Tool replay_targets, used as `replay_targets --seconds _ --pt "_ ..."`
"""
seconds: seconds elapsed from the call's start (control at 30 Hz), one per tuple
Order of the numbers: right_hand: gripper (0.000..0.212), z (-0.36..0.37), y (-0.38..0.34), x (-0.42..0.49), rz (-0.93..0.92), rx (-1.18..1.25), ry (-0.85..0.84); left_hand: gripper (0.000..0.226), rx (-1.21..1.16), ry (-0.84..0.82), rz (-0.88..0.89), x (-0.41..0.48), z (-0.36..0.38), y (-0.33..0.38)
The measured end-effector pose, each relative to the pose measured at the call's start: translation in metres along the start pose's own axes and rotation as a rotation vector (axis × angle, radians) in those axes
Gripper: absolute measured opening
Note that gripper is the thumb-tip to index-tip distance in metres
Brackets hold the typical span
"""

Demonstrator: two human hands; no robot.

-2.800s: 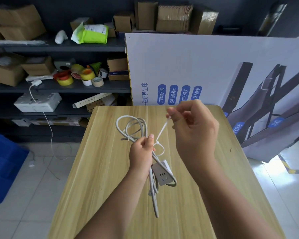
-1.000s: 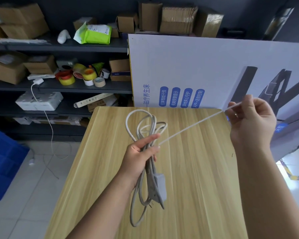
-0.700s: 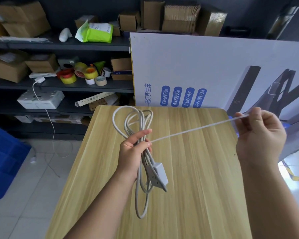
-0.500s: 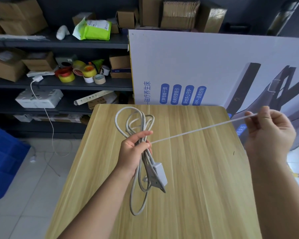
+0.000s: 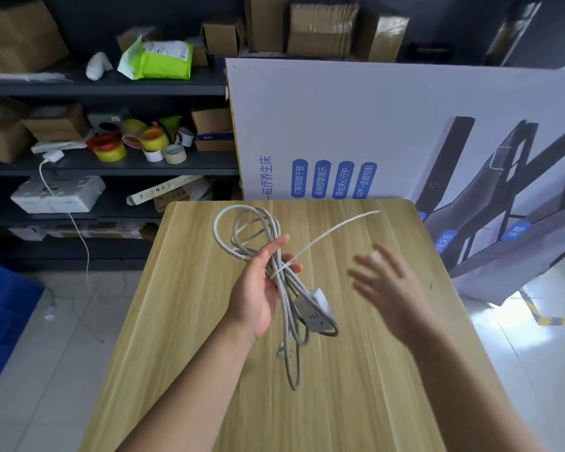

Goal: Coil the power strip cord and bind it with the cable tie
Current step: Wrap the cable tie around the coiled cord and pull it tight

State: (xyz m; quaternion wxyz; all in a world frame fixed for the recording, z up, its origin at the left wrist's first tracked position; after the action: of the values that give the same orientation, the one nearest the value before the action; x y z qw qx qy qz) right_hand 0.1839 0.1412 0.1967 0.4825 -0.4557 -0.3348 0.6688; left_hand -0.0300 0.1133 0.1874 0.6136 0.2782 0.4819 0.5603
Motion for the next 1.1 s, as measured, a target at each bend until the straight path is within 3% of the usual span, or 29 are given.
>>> replay_targets --seconds 0.13,0.3,0.37,0.5,0.6,0.7,0.8,0.9,1.0,1.1 --pt "0.071 0.049 0.040 -0.022 -0.047 -0.662 -0.248 0.045 -0.157 -0.028 0.041 -0.002 0.019 0.001" --pt "0.094 0.076 0.015 -0.029 -0.294 -1.106 -0.177 0.043 -0.261 -0.007 0.057 -0.004 0.036 -0.003" --pt "0.090 0.077 0.011 -0.025 -0.253 -1.177 -0.197 0.043 -0.307 0.001 0.058 -0.004 0.037 -0.004" --pt "0.058 0.068 0.004 -0.013 -0.220 -1.357 -0.215 0.040 -0.319 -0.020 0.085 -0.005 0.035 -0.011" --pt "0.048 0.060 0.003 -0.007 -0.219 -1.407 -0.241 0.054 -0.265 0.029 0.132 -0.008 0.023 -0.021" --pt "0.045 0.054 0.004 -0.004 -0.220 -1.433 -0.269 0.072 -0.318 0.181 0.190 -0.014 -0.004 -0.028" --pt "0.044 0.045 0.000 -0.003 -0.228 -1.452 -0.273 0.082 -0.494 0.391 0.088 -0.015 -0.048 -0.047" --pt "0.040 0.037 -0.005 -0.003 -0.256 -1.489 -0.290 0.075 -0.651 0.410 -0.098 -0.013 -0.069 -0.065" --pt "0.038 0.034 -0.006 -0.002 -0.297 -1.555 -0.325 0.057 -0.509 0.307 -0.234 -0.010 -0.069 -0.067" --pt "0.036 0.032 -0.007 0.001 -0.337 -1.604 -0.334 0.070 -0.264 0.240 -0.206 -0.005 -0.075 -0.049"
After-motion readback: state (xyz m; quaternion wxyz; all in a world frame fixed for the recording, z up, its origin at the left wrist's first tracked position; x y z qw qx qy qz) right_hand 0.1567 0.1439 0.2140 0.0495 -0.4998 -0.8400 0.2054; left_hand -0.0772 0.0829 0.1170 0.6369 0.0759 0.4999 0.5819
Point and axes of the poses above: each hand's wrist, its own x-axis towards the middle knuckle, its own z-axis out of the palm, y = z × x, the point moved 9 cm from there along x, towards the middle knuckle, and after that the axes turned 10 degrees about x, right-handed, at the moved point
